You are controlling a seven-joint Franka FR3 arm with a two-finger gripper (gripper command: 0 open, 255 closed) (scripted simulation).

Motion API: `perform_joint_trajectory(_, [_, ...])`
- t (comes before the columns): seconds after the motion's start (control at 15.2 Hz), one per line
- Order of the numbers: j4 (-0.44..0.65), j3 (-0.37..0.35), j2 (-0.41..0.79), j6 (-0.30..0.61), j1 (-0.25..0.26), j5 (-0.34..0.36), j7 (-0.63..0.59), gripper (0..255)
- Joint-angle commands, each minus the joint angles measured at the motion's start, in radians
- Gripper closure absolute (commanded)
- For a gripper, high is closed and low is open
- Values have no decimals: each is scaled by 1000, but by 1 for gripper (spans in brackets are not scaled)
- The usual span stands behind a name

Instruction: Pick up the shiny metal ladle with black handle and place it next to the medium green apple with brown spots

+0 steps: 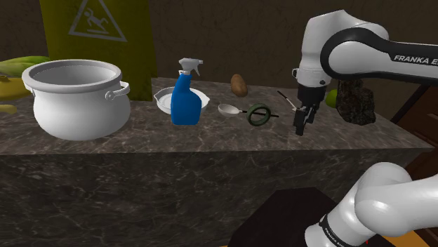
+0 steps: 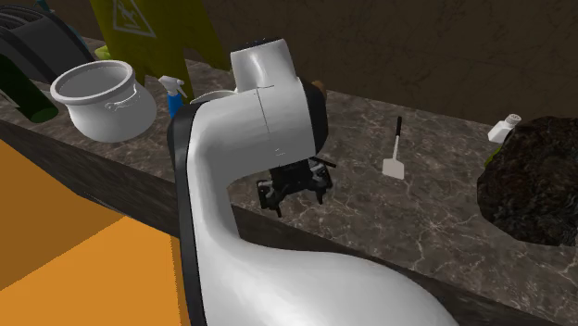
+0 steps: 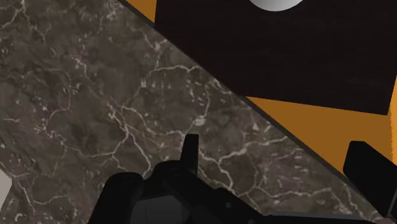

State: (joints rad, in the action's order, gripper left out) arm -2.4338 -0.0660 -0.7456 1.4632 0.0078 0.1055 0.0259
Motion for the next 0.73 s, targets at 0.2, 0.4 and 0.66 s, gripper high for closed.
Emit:
perform_joint_trajectory(0.2, [24, 54, 75, 89, 24, 54, 151, 0])
perform_joint_trajectory(0.4, [59, 103, 159, 176, 51, 93, 297, 0])
perform_joint_trajectory(0.66, [123, 157, 277, 285, 88, 119, 488, 0])
